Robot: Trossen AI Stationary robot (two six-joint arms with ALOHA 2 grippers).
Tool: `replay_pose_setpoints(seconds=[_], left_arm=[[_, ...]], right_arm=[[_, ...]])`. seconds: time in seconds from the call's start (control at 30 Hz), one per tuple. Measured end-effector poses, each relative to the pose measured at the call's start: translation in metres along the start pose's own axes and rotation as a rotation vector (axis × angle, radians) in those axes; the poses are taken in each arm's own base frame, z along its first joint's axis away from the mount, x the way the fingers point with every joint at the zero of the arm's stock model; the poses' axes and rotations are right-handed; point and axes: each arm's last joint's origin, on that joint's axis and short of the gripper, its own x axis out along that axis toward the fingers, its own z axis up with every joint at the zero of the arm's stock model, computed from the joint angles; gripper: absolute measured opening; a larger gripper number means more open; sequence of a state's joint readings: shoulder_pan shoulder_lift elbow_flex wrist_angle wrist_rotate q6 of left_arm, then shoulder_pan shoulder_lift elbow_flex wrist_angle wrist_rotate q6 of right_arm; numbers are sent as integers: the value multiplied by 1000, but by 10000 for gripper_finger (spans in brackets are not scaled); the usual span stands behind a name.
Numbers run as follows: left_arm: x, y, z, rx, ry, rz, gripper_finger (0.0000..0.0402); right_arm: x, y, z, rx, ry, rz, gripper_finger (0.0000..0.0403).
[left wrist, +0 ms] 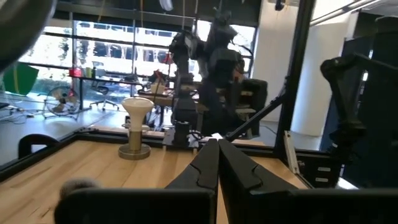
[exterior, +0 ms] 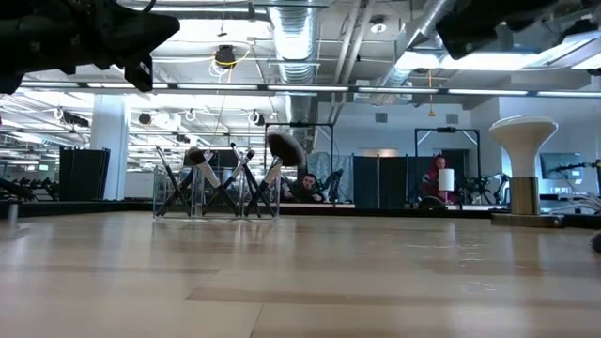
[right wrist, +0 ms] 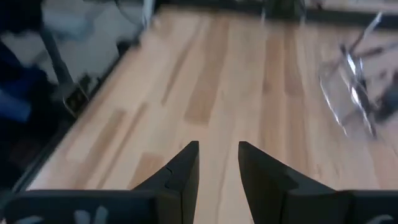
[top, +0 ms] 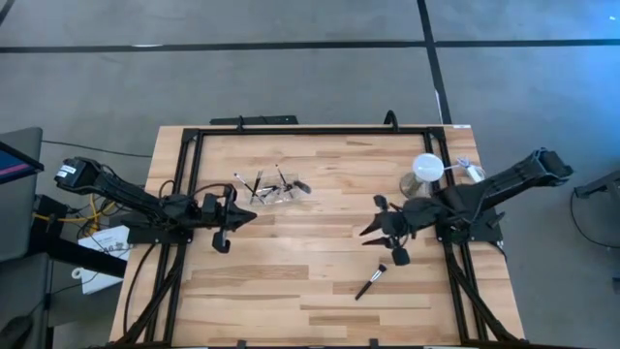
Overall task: Put items in baskets/containers
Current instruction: Put the blush brush into the transparent organizer
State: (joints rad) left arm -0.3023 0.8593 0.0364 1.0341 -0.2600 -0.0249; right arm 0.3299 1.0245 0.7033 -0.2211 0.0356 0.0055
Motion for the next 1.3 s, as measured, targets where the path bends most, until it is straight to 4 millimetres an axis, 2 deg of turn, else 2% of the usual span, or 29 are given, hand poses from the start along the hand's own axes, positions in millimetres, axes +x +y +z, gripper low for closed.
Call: replay_pose_setpoints(seconds=[0.17, 0.33, 0.5, 0.7, 0.83, 1.0, 1.07, 1.17, 1.3], left_arm=[[0, 1, 1, 0, -8, 35, 6], [0, 1, 1, 0, -9, 51, 6], [0, 1, 0, -9, -4, 51, 6], [0, 2, 1, -11, -7, 51, 6], [0, 2, 1, -11, -8, 51, 6], [0, 2, 1, -56, -9, 51, 6], [0, 2, 1, -89, -10, 51, 6], [0, 2, 1, -115, -10, 50, 6], [0, 2, 1, -117, -10, 50, 6]], right_arm=[[15, 6, -39, -10, -156, 25, 102], [33, 7, -65, 19, -113, 21, 105], [53, 7, -65, 92, -120, 73, 125], [70, 19, -57, -19, -92, 215, 165], [69, 36, -57, -75, -11, 311, 189], [56, 60, -66, -161, 99, 354, 204], [53, 66, -70, -194, 130, 280, 205], [57, 71, -87, -233, 169, 148, 202], [68, 72, -113, -221, 226, 111, 194]])
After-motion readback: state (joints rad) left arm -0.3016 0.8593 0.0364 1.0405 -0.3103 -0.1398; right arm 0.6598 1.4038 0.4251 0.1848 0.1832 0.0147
